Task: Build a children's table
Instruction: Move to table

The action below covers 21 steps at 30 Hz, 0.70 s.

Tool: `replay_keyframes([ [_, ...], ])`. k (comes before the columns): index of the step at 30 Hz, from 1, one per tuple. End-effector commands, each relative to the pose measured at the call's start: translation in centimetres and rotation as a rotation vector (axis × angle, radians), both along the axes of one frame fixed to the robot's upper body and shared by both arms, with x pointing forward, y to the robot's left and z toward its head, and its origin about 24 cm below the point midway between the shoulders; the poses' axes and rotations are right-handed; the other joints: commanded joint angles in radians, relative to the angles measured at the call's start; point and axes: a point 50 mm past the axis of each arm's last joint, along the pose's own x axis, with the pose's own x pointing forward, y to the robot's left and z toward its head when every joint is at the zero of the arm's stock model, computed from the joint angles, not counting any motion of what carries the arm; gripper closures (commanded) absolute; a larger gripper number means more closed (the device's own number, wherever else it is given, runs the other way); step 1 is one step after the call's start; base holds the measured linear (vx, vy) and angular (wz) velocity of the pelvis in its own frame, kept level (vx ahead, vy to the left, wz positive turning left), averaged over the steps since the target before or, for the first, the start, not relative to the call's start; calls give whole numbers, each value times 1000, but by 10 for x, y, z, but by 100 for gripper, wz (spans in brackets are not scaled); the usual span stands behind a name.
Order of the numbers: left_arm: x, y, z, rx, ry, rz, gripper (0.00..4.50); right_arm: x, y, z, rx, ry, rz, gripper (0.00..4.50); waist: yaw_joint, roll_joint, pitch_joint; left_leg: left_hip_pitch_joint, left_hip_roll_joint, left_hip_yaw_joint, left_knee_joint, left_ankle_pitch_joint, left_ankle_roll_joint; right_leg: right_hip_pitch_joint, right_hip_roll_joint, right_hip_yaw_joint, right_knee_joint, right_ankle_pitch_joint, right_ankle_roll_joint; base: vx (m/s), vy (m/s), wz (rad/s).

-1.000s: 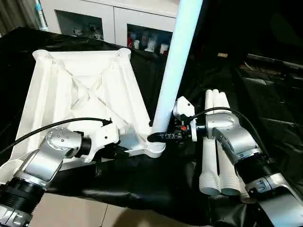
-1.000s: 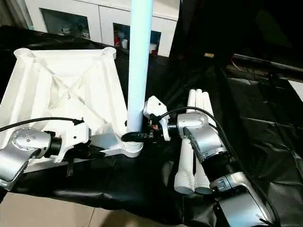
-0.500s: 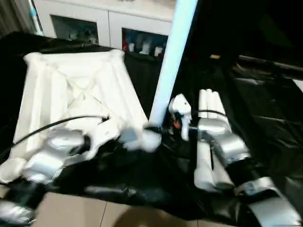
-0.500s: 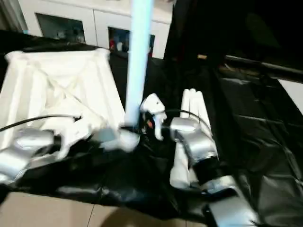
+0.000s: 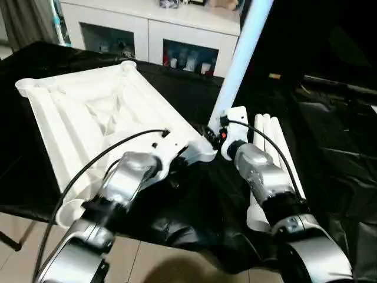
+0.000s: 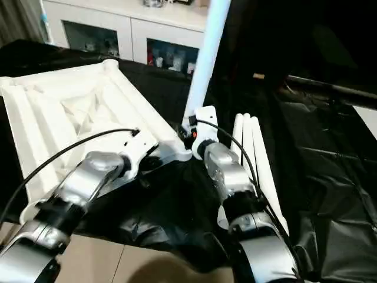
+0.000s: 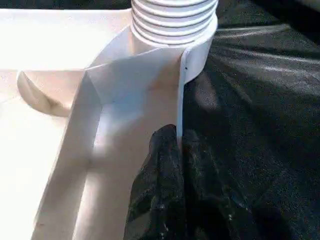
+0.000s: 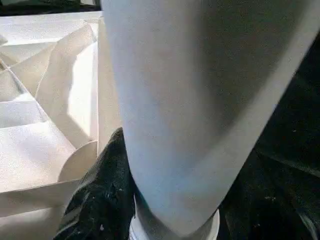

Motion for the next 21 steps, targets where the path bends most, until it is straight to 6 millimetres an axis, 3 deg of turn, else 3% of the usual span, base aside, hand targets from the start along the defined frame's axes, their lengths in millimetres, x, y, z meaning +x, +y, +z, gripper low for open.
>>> replay_keyframes([
  [1, 10, -7, 14, 29, -87, 30, 450, -51, 15, -88, -63, 443, 78, 264, -5, 23, -6, -9, 29, -12, -88, -368, -10, -8, -85, 54, -106, -464, -60, 0, 0, 0],
  [9, 9, -2, 13, 37, -80, -5, 450, -39, 23, -72, -29, 360, 122, 264, -7, 19, -3, -8, 27, -17, -91, -410, -5, -16, -93, 55, -122, -588, -29, 0, 0, 0],
  [11, 9, -1, 14, 37, -81, -4, 450, -37, 22, -69, -14, 355, 120, 208, -6, 21, -5, -6, 28, -15, -91, -398, -3, -17, -91, 55, -123, -565, -31, 0, 0, 0],
  [12, 10, 1, 15, 37, -83, -4, 450, -33, 21, -62, 11, 330, 125, 208, -6, 21, -8, -5, 30, -13, -93, -382, -2, -14, -90, 53, -120, -529, -41, 0, 0, 0],
  [14, 10, 3, 16, 38, -85, -5, 450, -30, 21, -57, 22, 315, 129, 188, -4, 25, -14, -11, 34, -11, -94, -321, -2, -6, -89, 54, -111, -421, -69, 0, 0, 0],
  [15, 10, 4, 17, 39, -88, -8, 450, -26, 20, -52, 36, 298, 137, 178, -2, 26, -21, -18, 39, -8, -94, -247, -3, 4, -84, 53, -94, -284, -99, 0, 0, 0],
  [16, 10, 5, 18, 40, -91, -10, 450, -25, 20, -49, 45, 289, 142, 157, -5, 22, -21, -21, 36, -2, -92, -232, 5, 6, -78, 49, -89, -238, -120, 0, 0, 0],
  [19, 11, 8, 19, 44, -96, -13, 450, -21, 18, -42, 46, 268, 152, 142, -9, 26, -18, -27, 32, 0, -92, -279, 4, 2, -82, 49, -98, -331, -120, 0, 0, 0],
  [21, 11, 11, 20, 48, -100, -17, 450, -18, 16, -36, 51, 247, 165, 126, -8, 27, -24, -25, 34, 4, -87, -248, 1, 0, -84, 52, -98, -301, -122, 0, 0, 0],
])
